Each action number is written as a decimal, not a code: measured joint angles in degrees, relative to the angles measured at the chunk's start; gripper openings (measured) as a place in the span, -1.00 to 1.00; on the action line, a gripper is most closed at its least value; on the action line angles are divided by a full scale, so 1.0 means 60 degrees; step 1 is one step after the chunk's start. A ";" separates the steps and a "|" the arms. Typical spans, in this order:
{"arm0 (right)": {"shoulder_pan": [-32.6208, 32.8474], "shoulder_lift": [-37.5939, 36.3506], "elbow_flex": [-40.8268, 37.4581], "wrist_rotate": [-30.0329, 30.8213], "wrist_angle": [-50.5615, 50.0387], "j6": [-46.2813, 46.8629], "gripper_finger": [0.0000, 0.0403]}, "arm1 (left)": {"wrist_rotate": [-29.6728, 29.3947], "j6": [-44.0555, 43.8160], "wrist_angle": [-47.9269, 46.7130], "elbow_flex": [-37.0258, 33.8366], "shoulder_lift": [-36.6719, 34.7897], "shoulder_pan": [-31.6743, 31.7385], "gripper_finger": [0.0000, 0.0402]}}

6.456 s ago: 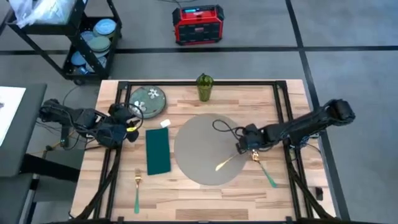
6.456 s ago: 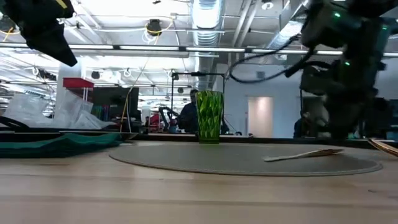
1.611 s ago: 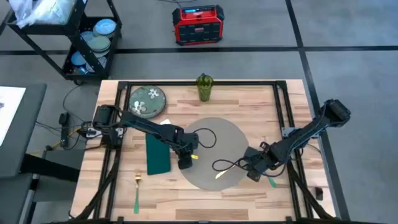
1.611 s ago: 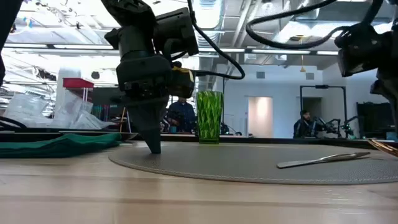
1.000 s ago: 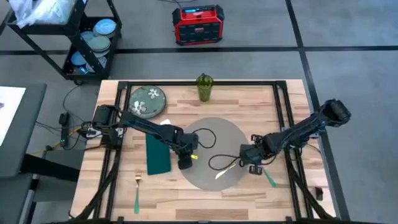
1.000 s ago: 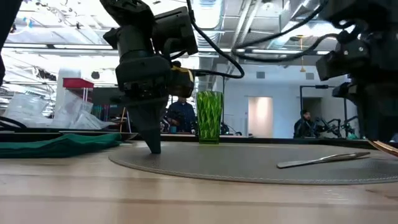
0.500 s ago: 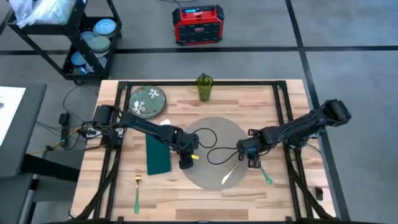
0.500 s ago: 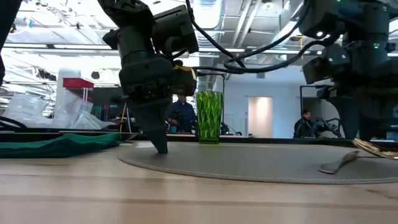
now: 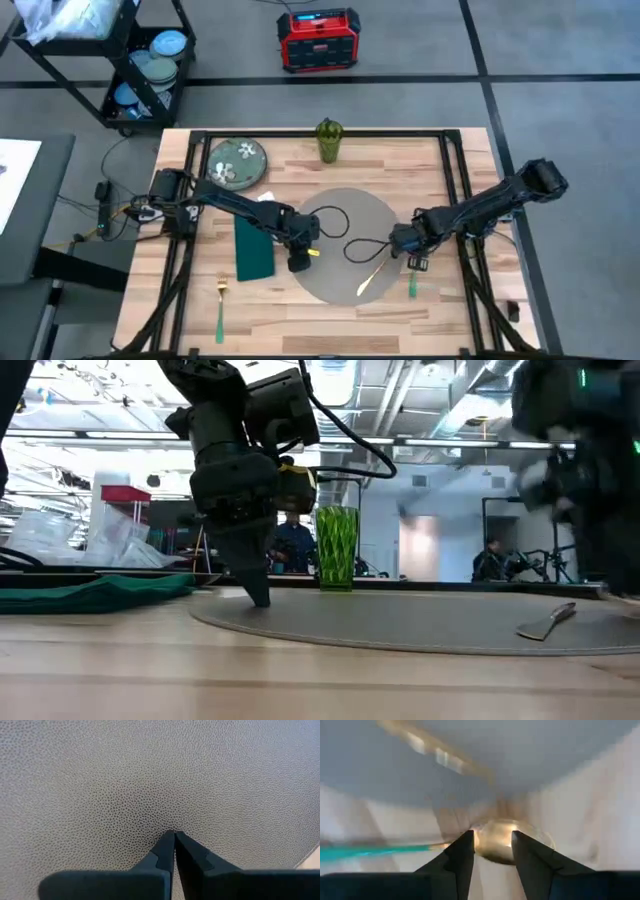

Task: Set table place
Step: Adjust the gold knife on the gray table mat

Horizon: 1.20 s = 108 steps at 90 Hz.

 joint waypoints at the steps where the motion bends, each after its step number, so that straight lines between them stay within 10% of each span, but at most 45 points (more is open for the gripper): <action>1: -0.0003 -0.0024 0.0068 0.0093 -0.0025 -0.0036 -0.40 | 0.0001 -0.0001 0.0003 0.0000 0.0000 0.0000 -1.00; 21: -0.0134 -0.0175 0.0563 0.0755 0.0771 -0.2140 -0.40 | -0.0032 0.0064 0.0022 0.0000 0.0000 0.0000 -1.00; 45: -0.0807 0.0908 0.0314 -0.0934 0.0936 -0.4814 -0.40 | -0.0496 0.0102 0.0047 0.0000 0.0004 0.0004 -1.00; 108: 0.0018 0.1079 -0.0162 -0.1211 0.1967 -0.5869 -0.40 | -0.0563 0.0355 0.0064 0.0000 0.0000 0.0004 -1.00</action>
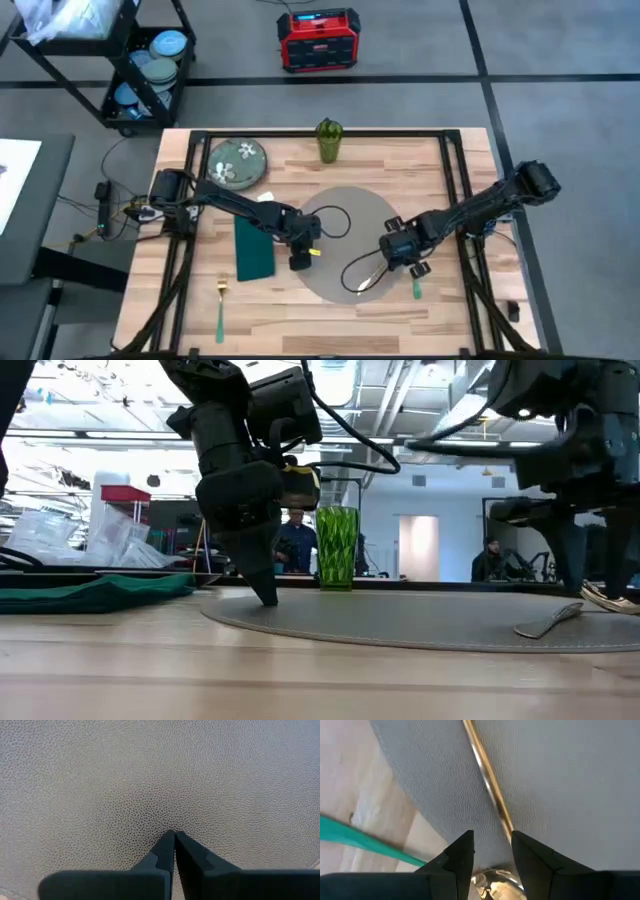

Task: Set table place
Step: Adjust the gold knife on the gray table mat

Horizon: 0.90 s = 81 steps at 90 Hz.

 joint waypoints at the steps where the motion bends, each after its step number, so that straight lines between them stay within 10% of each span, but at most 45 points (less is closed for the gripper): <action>1: -0.0011 0.0000 -0.0025 0.0006 0.0004 0.0003 -0.40 | 0.0002 0.0002 0.0010 0.0000 0.0000 0.0000 -1.00; 81: -0.0863 -0.0022 -0.0625 0.0485 0.0388 -0.0243 -0.67 | -0.0020 -0.0051 0.0100 0.0004 0.0004 0.0011 -1.00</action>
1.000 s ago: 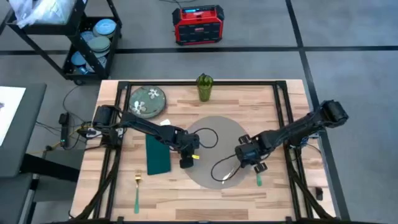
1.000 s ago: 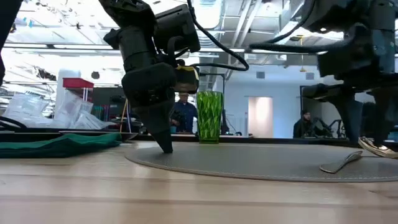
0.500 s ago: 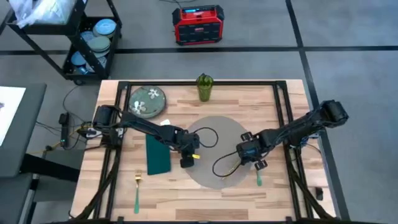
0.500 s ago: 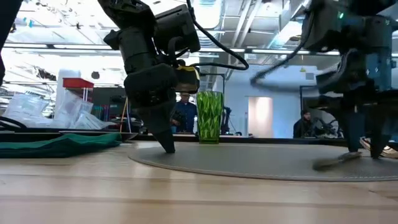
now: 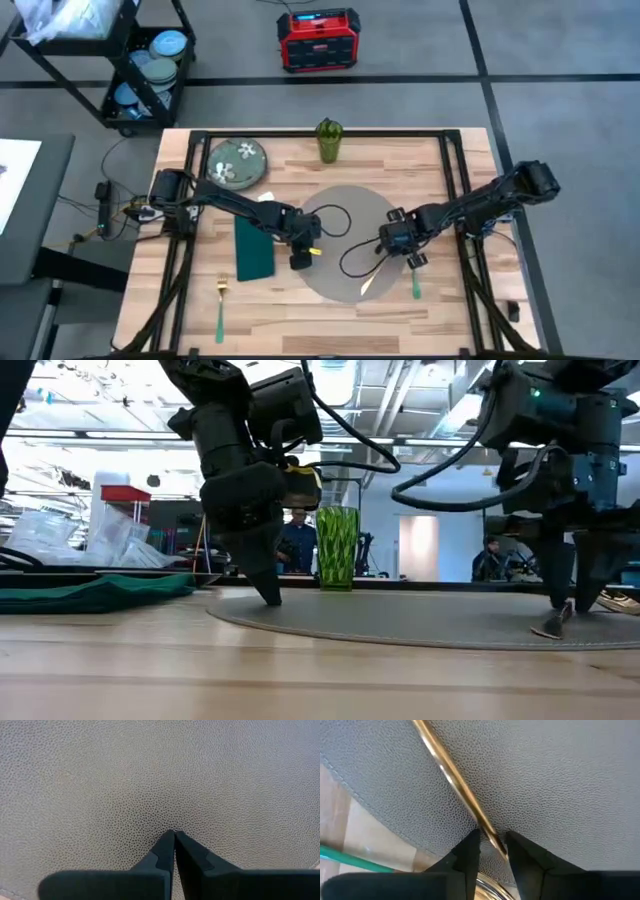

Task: Set table place
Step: Adjust the gold knife on the gray table mat

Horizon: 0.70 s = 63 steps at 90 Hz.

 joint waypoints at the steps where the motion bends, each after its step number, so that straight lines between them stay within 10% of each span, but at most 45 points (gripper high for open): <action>1: 0.0010 0.0000 -0.0006 0.0002 -0.0005 0.0000 -0.69 | 0.0000 -0.0016 0.0000 0.0000 0.0000 0.0000 -1.00; 14: 0.0065 0.0000 -0.0016 0.0107 -0.0023 0.0011 -0.96 | 0.0007 -0.0170 0.0009 -0.0004 0.0000 0.0000 -1.00; 63: -0.0040 0.0011 0.0378 -0.0336 -0.0221 0.5194 -1.00 | -0.0018 -0.0406 0.0212 -0.0004 -0.0004 0.0000 -1.00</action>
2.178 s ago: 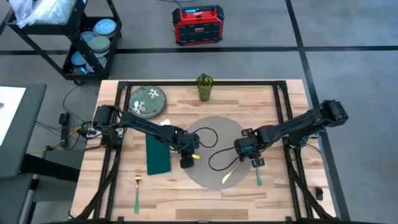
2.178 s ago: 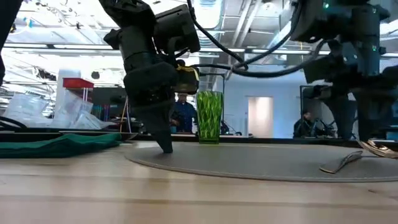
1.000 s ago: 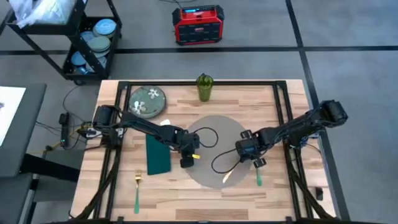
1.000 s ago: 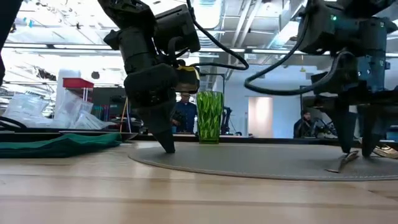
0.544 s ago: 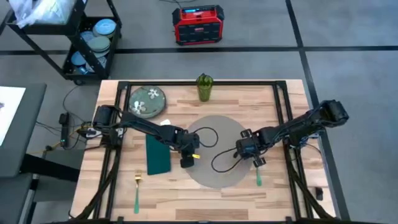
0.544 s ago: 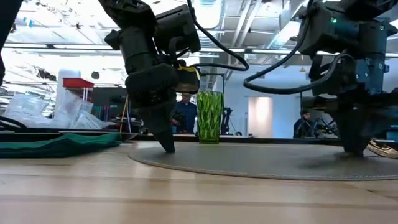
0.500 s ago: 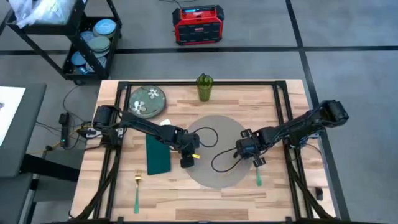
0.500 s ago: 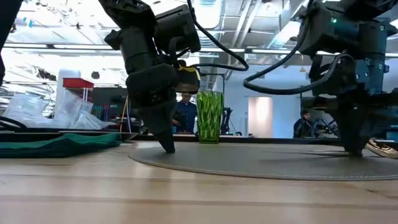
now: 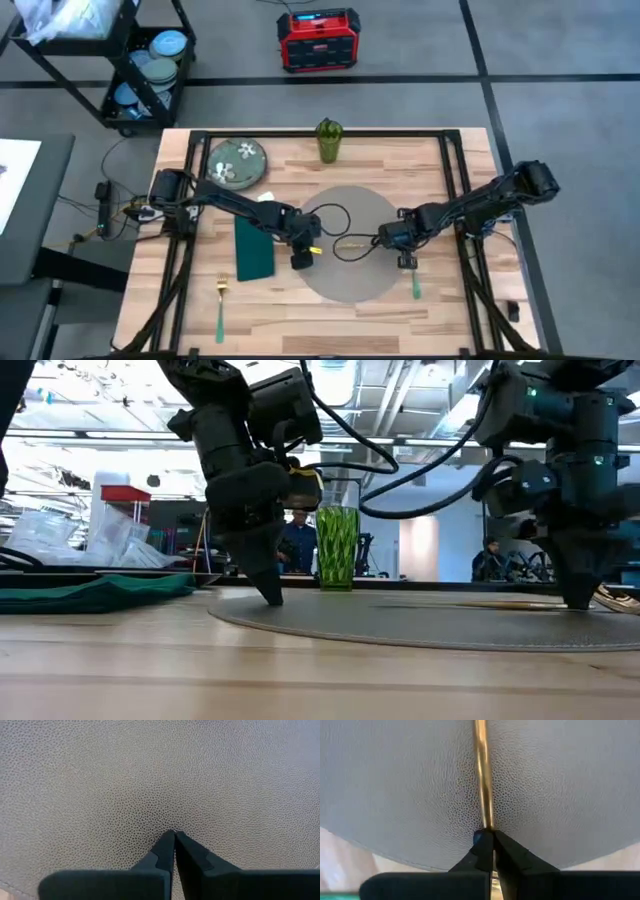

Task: Set table place
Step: Adjust the gold knife on the gray table mat

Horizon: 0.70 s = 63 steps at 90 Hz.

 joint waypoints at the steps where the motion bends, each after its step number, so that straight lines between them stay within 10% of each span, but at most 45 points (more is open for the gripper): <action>1: 0.0000 0.0000 0.0037 -0.0014 0.0007 0.0135 -1.00 | 0.0000 -0.0019 0.0002 0.0000 0.0000 0.0000 -1.00; 63: 0.1524 -0.0015 0.1070 -0.0048 0.0250 0.8928 -1.00 | -0.0104 -0.1152 0.0659 -0.0011 0.0022 -0.0004 -1.00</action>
